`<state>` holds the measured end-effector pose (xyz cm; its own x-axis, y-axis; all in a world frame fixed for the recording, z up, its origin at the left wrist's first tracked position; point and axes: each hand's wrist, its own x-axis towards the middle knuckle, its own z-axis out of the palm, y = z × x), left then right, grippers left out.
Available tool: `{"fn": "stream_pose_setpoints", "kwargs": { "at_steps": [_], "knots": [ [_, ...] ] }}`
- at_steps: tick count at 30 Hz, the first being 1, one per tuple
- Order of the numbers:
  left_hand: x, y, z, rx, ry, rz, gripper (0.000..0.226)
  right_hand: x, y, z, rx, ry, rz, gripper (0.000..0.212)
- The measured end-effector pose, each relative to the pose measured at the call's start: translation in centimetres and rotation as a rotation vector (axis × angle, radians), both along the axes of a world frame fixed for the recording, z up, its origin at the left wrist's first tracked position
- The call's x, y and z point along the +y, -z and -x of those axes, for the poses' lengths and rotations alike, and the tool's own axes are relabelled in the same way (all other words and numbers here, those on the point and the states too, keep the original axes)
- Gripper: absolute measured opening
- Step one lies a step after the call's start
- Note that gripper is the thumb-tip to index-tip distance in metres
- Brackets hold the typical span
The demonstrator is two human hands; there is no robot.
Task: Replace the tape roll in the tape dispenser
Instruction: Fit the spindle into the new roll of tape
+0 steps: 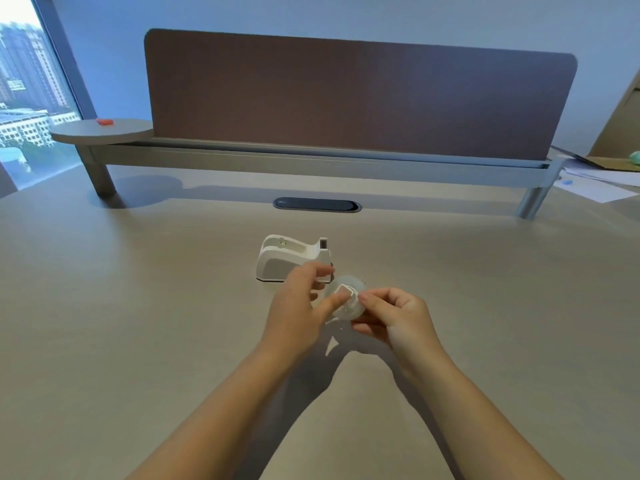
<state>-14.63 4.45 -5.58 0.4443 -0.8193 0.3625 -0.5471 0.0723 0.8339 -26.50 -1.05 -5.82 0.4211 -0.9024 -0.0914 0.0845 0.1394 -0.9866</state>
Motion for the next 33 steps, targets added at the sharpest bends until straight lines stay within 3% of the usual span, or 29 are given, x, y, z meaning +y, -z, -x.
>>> {"fn": "stream_pose_setpoints", "kwargs": {
  "at_steps": [3,5,10,13,16,19,24,30,33],
  "knots": [
    [0.8,0.1,0.2,-0.333,0.045,0.036,0.038,0.4,-0.6,-0.4,-0.046,0.001,-0.048,0.012],
    [1.2,0.3,0.3,-0.356,0.043,0.007,0.039,0.8,-1.2,-0.7,-0.069,-0.019,-0.057,0.015],
    [1.3,-0.8,-0.5,0.155,0.049,0.045,0.007,1.5,-2.3,-1.0,0.011,-0.049,0.205,0.017],
    [1.6,-1.8,-0.8,0.552,0.156,0.044,0.006,1.2,-2.3,-1.2,0.096,0.024,0.295,0.004],
    [1.9,-2.2,-1.4,0.66,0.235,-0.003,0.013,1.1,-2.1,-1.5,0.039,-0.117,0.201,0.01],
    [2.1,-2.4,-2.5,0.635,0.257,-0.052,0.015,1.2,-2.0,-2.0,-0.034,-0.231,0.188,0.016],
    [1.3,-2.3,-4.4,0.485,0.219,-0.03,0.017,0.5,-1.9,-3.9,0.005,-0.215,0.366,0.023],
    [-1.0,-2.9,-6.9,0.405,0.157,0.039,0.018,-1.8,-2.2,-7.1,-0.009,-0.183,0.437,0.016],
    [-2.7,-3.6,-8.7,0.305,0.125,0.039,0.024,-3.2,-2.5,-8.6,0.088,-0.157,0.507,0.014]
  ]
}}
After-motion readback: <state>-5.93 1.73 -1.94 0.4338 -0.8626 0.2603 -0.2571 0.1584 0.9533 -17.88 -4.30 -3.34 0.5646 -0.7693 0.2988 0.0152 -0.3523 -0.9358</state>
